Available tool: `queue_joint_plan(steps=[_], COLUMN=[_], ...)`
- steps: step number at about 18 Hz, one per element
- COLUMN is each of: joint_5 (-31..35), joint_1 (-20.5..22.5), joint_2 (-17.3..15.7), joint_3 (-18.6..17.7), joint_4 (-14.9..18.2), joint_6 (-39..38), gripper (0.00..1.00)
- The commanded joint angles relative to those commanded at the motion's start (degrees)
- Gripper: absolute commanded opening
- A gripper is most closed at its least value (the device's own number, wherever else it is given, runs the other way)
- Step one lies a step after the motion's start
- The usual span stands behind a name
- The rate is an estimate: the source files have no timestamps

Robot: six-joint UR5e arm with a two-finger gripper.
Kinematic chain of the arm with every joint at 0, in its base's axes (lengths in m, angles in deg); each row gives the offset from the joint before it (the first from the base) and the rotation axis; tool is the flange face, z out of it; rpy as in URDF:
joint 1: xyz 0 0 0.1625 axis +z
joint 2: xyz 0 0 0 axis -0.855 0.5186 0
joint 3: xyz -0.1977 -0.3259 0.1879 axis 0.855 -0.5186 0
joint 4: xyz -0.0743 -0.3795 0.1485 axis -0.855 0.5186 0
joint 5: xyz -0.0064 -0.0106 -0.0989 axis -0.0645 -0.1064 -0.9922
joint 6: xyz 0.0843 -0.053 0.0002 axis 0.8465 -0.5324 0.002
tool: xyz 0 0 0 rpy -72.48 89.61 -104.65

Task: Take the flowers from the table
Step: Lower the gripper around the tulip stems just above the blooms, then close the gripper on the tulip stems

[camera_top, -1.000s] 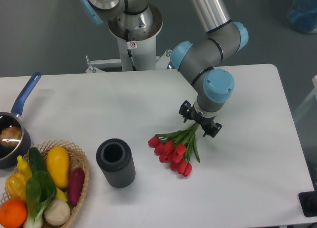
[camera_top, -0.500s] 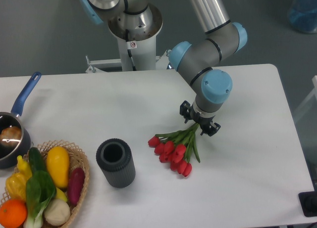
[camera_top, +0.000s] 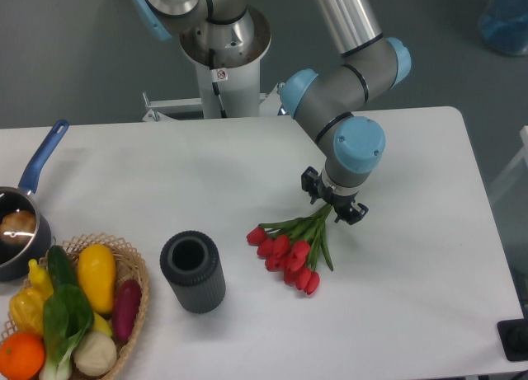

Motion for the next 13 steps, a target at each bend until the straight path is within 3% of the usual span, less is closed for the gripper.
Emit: queue_joint_plan(steps=[13], joint_5=[-0.4], joint_1=[-0.7], joint_2=[0.1], joint_3=[0.1], joint_4=[-0.2], joint_6=[-0.9], gripper=[0.67])
